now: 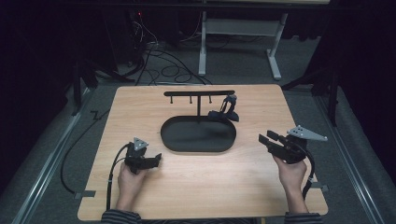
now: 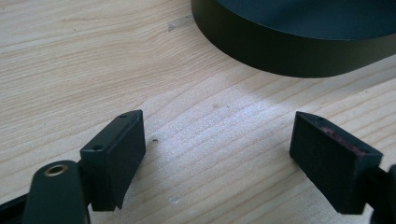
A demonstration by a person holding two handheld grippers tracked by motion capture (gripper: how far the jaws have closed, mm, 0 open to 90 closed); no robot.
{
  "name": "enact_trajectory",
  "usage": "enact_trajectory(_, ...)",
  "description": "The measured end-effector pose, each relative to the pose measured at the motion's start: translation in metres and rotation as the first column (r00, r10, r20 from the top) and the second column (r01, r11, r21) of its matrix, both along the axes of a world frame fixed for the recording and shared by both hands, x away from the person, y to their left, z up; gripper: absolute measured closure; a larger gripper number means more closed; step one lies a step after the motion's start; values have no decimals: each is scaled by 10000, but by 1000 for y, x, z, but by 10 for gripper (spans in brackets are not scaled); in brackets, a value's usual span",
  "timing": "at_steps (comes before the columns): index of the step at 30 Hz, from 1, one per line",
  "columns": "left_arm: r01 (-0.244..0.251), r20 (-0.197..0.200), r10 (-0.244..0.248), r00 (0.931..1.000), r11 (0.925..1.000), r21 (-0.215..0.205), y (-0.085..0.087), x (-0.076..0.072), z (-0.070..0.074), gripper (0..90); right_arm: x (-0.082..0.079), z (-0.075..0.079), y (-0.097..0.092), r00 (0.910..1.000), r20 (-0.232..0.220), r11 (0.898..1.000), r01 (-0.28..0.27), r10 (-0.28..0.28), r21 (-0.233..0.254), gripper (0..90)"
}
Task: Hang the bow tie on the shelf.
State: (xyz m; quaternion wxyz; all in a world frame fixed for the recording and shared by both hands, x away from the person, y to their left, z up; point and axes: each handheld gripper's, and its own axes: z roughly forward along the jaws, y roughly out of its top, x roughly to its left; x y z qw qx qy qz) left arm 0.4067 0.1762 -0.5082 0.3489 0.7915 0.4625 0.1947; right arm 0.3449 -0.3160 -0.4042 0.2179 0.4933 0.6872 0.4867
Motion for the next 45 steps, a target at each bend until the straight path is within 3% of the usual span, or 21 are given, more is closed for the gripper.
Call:
enact_trajectory(19,-3,2,3,10000,10000,-3,0,0,0,188,-3,-19,4,9991,-421,9998,-83,92,208,559)
enact_trajectory(45,-2,-1,2,10000,10000,-2,0,0,0,188,-1,-46,16,9945,-1010,9996,-288,282,-48,560)
